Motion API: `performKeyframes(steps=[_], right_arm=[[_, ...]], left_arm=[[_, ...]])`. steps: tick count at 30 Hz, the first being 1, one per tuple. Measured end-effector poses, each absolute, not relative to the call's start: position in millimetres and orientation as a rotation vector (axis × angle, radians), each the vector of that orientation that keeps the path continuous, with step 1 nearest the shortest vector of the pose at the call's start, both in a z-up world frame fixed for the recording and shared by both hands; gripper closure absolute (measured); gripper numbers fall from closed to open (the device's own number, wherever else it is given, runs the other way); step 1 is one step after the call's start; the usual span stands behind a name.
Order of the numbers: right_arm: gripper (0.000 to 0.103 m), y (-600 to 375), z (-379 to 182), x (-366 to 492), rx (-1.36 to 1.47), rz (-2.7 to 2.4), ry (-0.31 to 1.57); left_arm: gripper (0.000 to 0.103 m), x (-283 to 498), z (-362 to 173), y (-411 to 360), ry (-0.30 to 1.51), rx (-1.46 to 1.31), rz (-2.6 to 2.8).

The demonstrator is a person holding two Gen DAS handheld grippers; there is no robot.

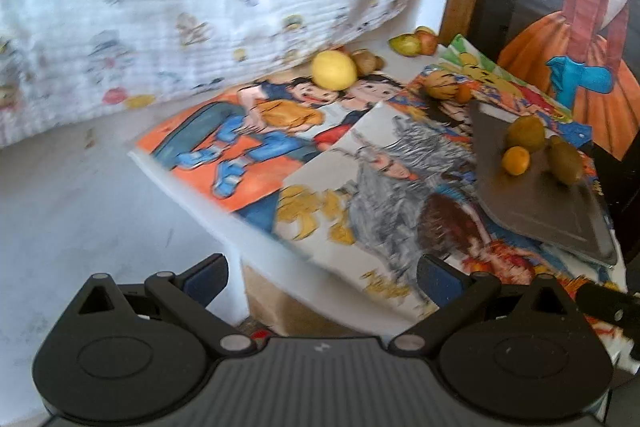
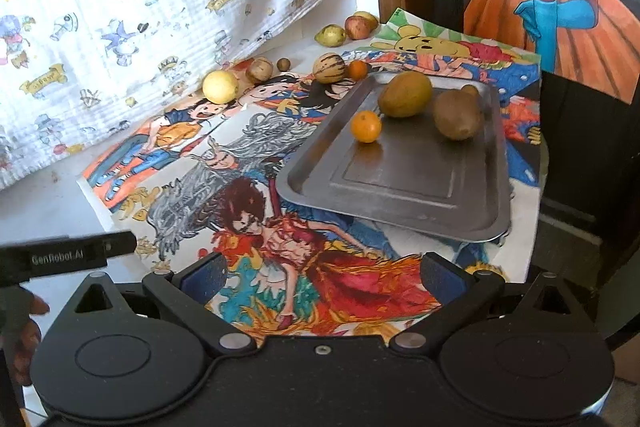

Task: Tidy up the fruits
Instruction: 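Lift both open tools up and away from the tray, then move both open tools toward the remaining fruit pile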

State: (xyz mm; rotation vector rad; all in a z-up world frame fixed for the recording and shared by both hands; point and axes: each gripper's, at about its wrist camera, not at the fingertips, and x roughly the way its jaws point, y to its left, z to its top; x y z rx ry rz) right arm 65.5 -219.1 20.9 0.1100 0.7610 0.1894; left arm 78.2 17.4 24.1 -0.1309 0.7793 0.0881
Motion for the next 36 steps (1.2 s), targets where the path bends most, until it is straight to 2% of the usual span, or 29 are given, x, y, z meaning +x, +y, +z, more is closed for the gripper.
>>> performKeyframes(steps=[10,16,23,30,36], right_arm=[[0.001,-210.6,18.8,70.8,0.141,0.284,0.717],[0.001,-209.8,35.5,71.9,0.221,0.396,0.601],[0.0,-198.8,83.3,92.7,0.109,0.479,0.431],[0.0,-200.0,130.0,141.3,-0.016,0.5,0.349],[0.0,-212.2,185.1,209.6,0.159,0.521,0.39]], left_arm=[[0.0,76.3,23.5,37.5,0.781,-0.116,0.163],[0.0,86.6,24.4,43.9,0.782,-0.105,0.172],[0.0,100.9,37.3,64.5,0.76,-0.084,0.174],[0.0,116.7,61.7,76.7,0.649,-0.007,0.123],[0.0,146.6,81.3,73.8,0.579,-0.031,0.052]])
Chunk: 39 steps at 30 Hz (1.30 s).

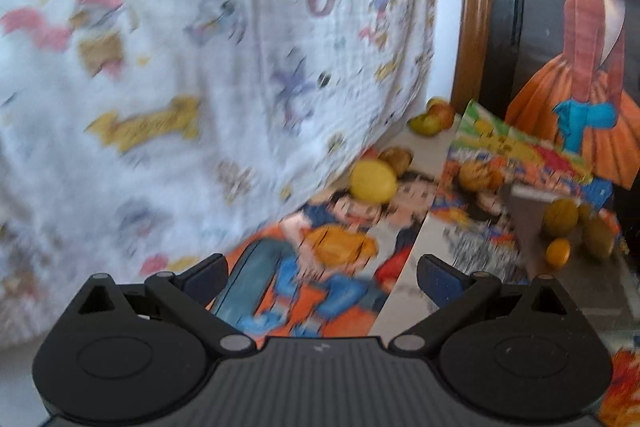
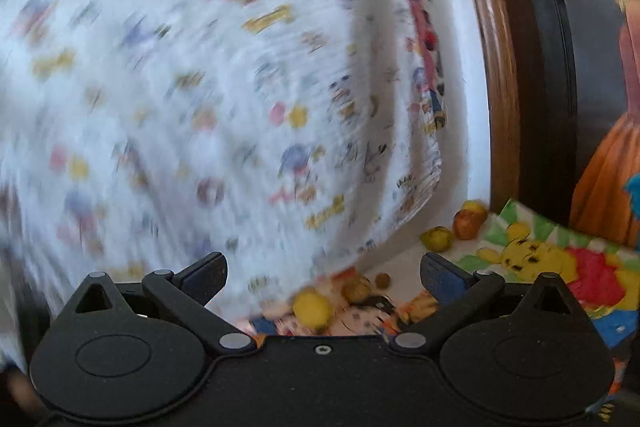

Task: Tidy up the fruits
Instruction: 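Move both open tools toward the remaining fruit pile, then grasp the yellow lemon with the left tool while the right tool grasps the striped pepino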

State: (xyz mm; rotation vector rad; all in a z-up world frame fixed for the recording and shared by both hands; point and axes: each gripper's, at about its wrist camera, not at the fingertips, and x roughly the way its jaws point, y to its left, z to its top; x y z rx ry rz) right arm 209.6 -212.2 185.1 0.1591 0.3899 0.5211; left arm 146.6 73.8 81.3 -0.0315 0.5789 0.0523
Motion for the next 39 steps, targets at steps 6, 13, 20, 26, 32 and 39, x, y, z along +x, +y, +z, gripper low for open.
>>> performKeyframes(steps=[6,13,20,26,32,39], right_arm=[[0.0,-210.9,207.5,288.0,0.204,0.573,0.459],[0.0,-210.0,150.6,346.9,0.133,0.584,0.472],[0.0,-211.0,81.6,383.0,0.058,0.553,0.574],[0.001,-208.1,46.0,412.6,0.067,0.569,0.684],[0.005,-191.6,24.2,433.3,-0.073,0.539,0.743],[0.017,-166.9,5.0,428.9,-0.42,0.52,0.678]], left_arm=[[0.0,191.9,87.9,52.5,0.543,-0.021,-0.012],[0.0,246.2,68.1,28.4,0.542,-0.073,-0.028],[0.0,288.0,32.9,16.7,0.582,-0.104,-0.025],[0.0,310.9,13.9,22.3,0.598,-0.144,0.019],[0.0,329.3,2.8,28.6,0.599,-0.199,0.067],[0.0,339.6,-15.0,40.8,0.615,-0.313,0.117]])
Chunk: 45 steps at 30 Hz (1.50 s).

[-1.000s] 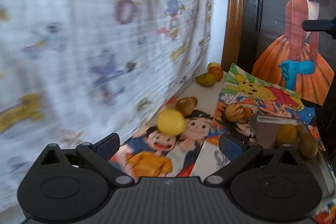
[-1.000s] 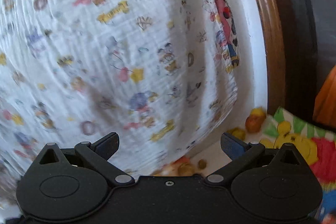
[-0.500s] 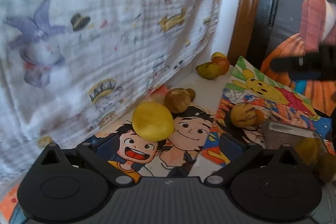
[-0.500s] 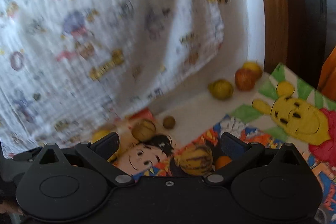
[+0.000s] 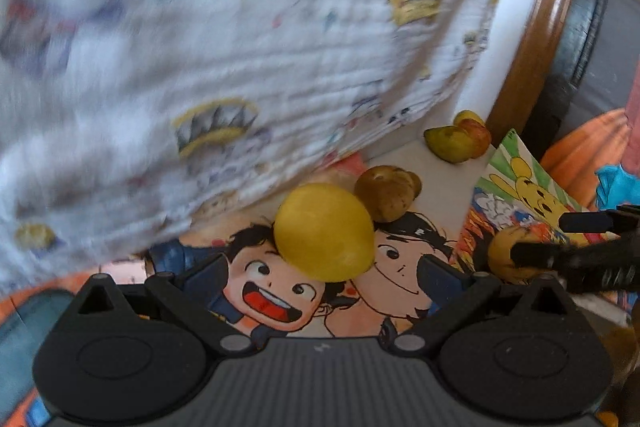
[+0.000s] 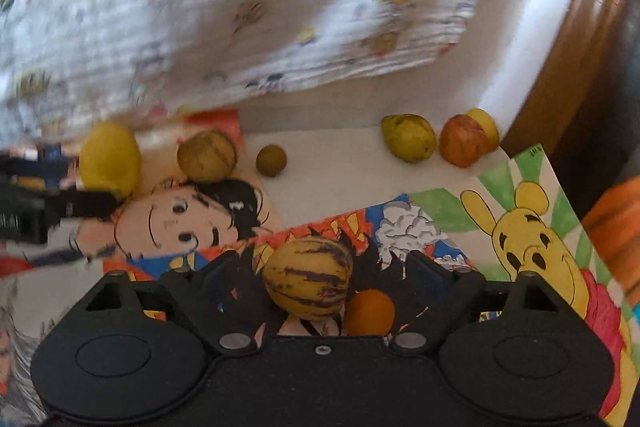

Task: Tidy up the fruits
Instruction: 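Grasp the yellow lemon with the left tool while the right tool grasps the striped pepino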

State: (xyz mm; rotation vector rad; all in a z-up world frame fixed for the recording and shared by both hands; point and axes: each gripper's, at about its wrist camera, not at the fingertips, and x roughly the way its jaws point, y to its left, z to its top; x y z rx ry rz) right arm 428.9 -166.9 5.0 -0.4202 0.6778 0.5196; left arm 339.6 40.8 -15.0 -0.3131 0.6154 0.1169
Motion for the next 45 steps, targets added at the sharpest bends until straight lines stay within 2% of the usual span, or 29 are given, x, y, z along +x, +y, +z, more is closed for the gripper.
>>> performKeyframes(steps=[9,23,30,45], right_arm=[[0.04,-155.9,-11.0,433.8,-0.474,0.538,0.688],[0.046,-141.8,-19.8,429.0,-0.602,0.494,0.652],[0.047,-136.0,-21.0,423.3,-0.62,0.45,0.647],[0.048,-132.1,-0.3,362.5,-0.587,0.495,0.605]], left_arm=[[0.002,353.1,-16.6,37.6,0.571,-0.339,0.102],[0.024,362.9,-21.3,37.1,0.559,-0.374,0.136],[0.04,362.4,-21.4,37.8,0.571,-0.365,0.154],[0.041,332.6,-13.7,36.5,0.625,-0.388,0.041]])
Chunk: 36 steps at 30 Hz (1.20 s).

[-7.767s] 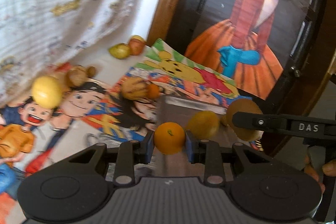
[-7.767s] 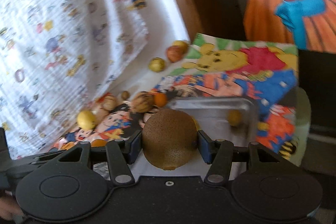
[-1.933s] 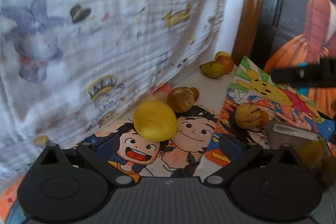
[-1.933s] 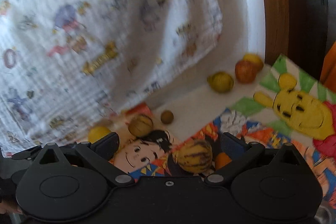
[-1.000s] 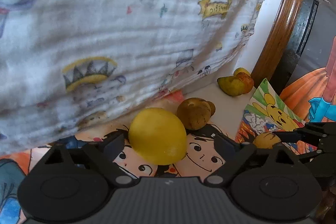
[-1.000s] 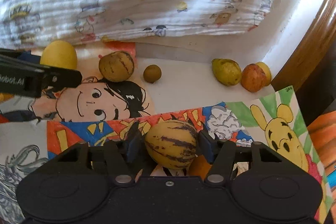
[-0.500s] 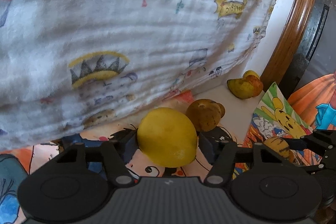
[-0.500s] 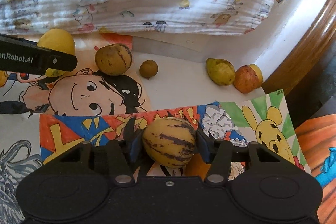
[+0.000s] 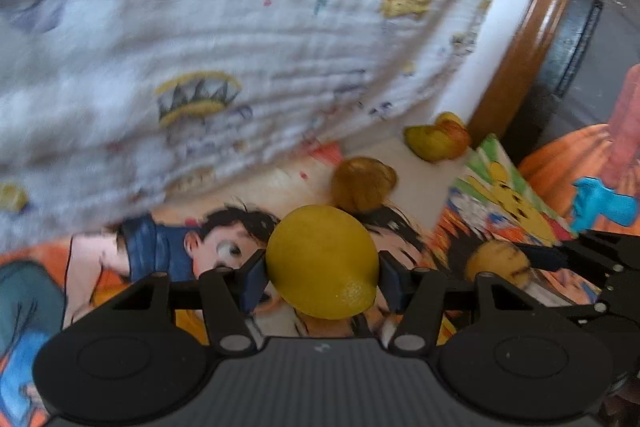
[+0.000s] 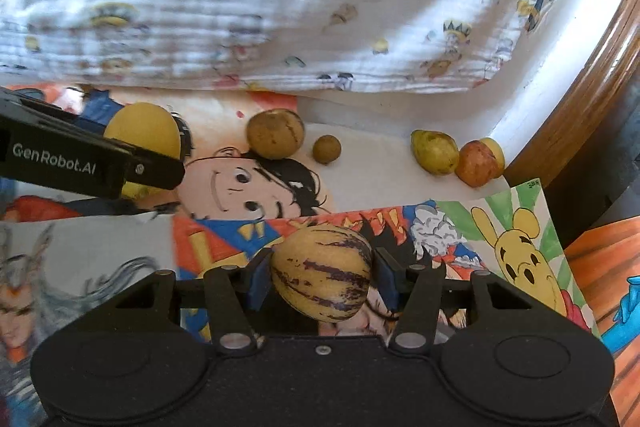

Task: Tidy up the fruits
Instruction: 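Grasp the yellow lemon with the left tool while the right tool grasps the striped pepino, then carry the lemon with the left tool while the right tool carries the pepino over the tray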

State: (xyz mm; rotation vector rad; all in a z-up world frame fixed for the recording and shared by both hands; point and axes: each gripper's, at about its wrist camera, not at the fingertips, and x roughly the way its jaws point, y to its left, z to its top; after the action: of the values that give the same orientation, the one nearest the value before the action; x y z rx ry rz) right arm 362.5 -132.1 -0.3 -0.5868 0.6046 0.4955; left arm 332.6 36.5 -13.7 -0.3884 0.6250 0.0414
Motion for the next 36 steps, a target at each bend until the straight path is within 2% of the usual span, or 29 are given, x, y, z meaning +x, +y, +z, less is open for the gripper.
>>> performKeyframes(steps=[18,36], right_arm=[[0.048,-214.3,51.8,250.4,-0.44,0.396,0.552],[0.048,-307.0,26.0,192.3,-0.267,0.292,0.611]], left_arm=[[0.041,243.0,18.1,-6.3,0.599,-0.379,-0.099],[0.041,200.3,14.4,-96.6,0.664,-0.29,-0.265]])
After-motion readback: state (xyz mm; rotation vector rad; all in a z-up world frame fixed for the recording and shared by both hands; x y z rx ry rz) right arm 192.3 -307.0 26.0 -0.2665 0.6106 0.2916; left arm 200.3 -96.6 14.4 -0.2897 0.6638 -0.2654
